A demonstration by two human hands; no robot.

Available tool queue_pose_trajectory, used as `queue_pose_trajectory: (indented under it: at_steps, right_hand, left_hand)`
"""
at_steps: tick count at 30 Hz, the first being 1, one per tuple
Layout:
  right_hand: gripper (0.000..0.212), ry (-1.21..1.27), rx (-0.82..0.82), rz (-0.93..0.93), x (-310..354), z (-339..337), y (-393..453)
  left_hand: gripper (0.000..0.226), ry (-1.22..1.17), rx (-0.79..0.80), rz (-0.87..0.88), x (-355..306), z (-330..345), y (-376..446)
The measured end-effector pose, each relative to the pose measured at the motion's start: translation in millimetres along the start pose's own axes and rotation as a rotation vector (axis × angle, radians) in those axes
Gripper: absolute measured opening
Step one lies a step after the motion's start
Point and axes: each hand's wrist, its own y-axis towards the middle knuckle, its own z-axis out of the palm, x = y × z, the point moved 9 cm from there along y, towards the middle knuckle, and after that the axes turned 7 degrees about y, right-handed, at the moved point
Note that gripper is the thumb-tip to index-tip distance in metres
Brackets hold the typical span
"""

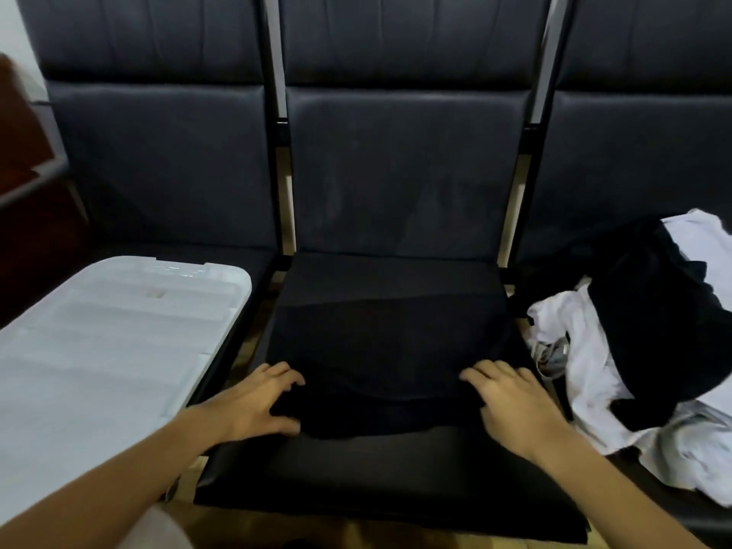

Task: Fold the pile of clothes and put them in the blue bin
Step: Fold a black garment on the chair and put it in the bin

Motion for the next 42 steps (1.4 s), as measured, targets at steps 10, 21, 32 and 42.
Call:
queue_pose_trajectory:
  at_steps: [10,21,32,42]
  right_hand:
    - [0.068,0.726,-0.041,-0.095,178,-11,15]
    - [0.025,1.357,-0.321,0.171,72,-47,-12]
    - [0.052,1.003,-0.141,0.7,-116,-31,-5]
    - [0.102,0.322,0.337,0.258,12,24,2]
  left_hand:
    - [0.034,-0.187,-0.369,0.117,-89,-48,-31]
    - [0.037,-0.382,-0.238,0.036,-60,-33,-5]
    - [0.084,-0.509,-0.386,-0.256,-118,-114,162]
    - [0.046,-0.715,-0.069,-0.34,-106,-31,128]
